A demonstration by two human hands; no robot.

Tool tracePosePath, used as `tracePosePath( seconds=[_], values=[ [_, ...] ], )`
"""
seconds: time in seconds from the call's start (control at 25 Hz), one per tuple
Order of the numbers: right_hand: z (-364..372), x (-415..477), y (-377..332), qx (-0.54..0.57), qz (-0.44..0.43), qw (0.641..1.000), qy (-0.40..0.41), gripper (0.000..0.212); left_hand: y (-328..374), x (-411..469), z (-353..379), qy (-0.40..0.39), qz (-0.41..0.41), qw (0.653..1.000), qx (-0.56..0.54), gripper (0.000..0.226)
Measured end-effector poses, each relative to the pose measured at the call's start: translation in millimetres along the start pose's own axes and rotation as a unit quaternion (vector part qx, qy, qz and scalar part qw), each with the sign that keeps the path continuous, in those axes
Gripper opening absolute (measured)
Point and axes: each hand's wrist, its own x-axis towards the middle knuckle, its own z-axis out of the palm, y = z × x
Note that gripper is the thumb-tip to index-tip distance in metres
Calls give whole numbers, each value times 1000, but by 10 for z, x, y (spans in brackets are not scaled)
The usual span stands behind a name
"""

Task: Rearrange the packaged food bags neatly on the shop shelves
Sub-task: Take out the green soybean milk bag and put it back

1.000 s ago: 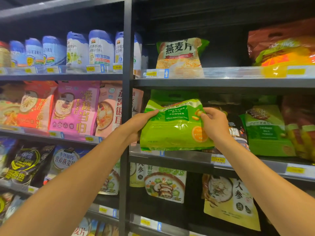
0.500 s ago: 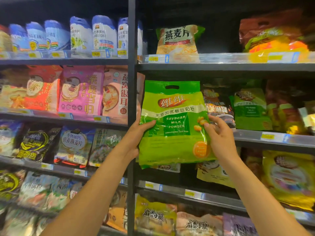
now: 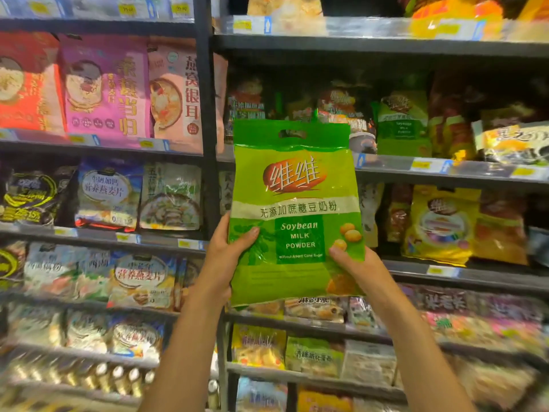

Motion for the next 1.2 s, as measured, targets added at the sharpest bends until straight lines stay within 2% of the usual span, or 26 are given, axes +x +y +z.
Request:
tracePosePath(
  seconds=[0.08, 0.28, 0.44, 0.52, 0.6, 0.76, 0.96, 1.2],
  values=[
    [-61, -155, 199, 13, 20, 1000, 15, 17, -169, -165, -17, 4, -23, 1000, 4, 35],
    [-245, -523, 722, 19, 71, 992, 104, 22, -516, -327, 119, -27, -70, 995, 60, 35],
    [-558, -690, 875, 24, 105, 983, 146, 31, -788, -356, 417, -55, -92, 993, 47, 42],
    [-782, -756, 888, 19, 112, 980, 165, 28, -946, -365, 620, -65, -102, 992, 45, 41],
    [-1010, -807, 874, 19, 114, 978, 177, 24, -1070, -349, 839, -71, -107, 991, 41, 41],
    [-1463, -863, 783, 11, 111, 976, 189, 23, -1269, -298, 1305, -91, -112, 989, 35, 56],
    [-2204, -858, 703, 9, 87, 975, 206, 21, -1538, -240, 2053, -99, -110, 988, 42, 38],
    [-2948, -692, 561, -3, 57, 977, 204, 17, -1693, -130, 2805, -101, -89, 990, 38, 37]
  ],
)
